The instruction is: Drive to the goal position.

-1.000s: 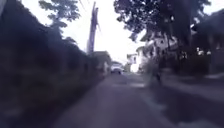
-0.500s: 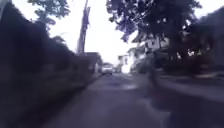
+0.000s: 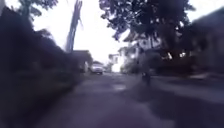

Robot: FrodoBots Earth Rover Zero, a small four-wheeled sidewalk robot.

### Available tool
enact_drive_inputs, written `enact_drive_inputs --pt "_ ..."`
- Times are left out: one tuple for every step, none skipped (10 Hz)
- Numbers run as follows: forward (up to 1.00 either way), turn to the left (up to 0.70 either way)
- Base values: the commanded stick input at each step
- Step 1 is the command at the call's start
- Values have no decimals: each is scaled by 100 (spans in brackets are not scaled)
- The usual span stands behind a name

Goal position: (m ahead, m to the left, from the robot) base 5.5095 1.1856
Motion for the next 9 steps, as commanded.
enact_drive_inputs --pt "70 0" --pt "70 0" --pt "70 0" --pt "70 0" --pt "70 0" --pt "70 0" --pt "70 0" --pt "70 0" --pt "70 0"
